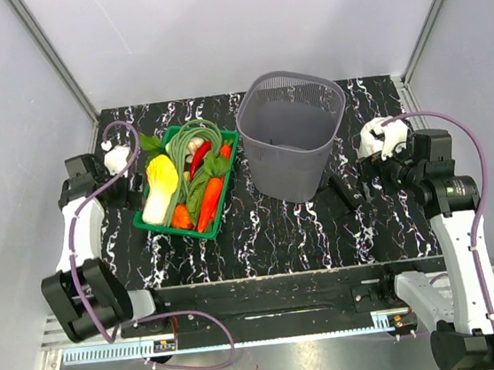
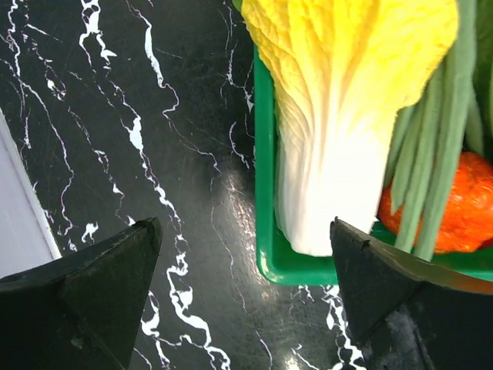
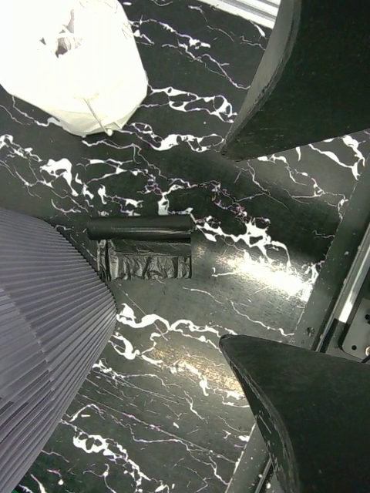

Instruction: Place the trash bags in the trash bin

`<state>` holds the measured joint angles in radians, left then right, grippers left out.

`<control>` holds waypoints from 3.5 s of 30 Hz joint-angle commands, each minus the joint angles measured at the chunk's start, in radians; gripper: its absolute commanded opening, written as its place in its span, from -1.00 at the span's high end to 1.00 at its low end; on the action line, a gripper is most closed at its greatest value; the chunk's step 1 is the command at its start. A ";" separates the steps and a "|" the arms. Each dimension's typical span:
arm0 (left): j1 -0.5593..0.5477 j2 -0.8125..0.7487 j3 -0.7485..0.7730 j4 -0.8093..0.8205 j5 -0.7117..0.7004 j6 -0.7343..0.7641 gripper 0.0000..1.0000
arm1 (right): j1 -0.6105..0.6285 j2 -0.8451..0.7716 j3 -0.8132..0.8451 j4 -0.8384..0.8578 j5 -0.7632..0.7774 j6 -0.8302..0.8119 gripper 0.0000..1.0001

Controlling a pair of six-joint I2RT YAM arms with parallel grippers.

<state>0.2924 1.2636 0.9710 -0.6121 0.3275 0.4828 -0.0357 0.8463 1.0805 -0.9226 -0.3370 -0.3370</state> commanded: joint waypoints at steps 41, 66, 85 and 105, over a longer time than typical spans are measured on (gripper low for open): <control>0.062 0.606 0.313 0.083 0.054 -0.006 0.94 | -0.003 0.011 -0.079 0.094 0.007 0.026 -0.99; 0.175 0.715 0.535 0.087 0.082 -0.092 1.00 | -0.003 0.036 -0.238 0.159 0.092 -0.103 -0.99; 0.172 0.413 0.453 -0.015 0.263 -0.059 -0.90 | -0.003 0.195 -0.260 0.208 0.070 -0.100 -0.91; -0.329 0.002 0.153 -0.003 0.166 -0.090 -0.93 | -0.003 0.517 -0.274 0.386 0.052 -0.155 -0.82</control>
<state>0.0029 1.3285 1.1038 -0.7029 0.5369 0.4545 -0.0357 1.3357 0.7464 -0.5827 -0.2550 -0.4728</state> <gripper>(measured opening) 0.962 0.913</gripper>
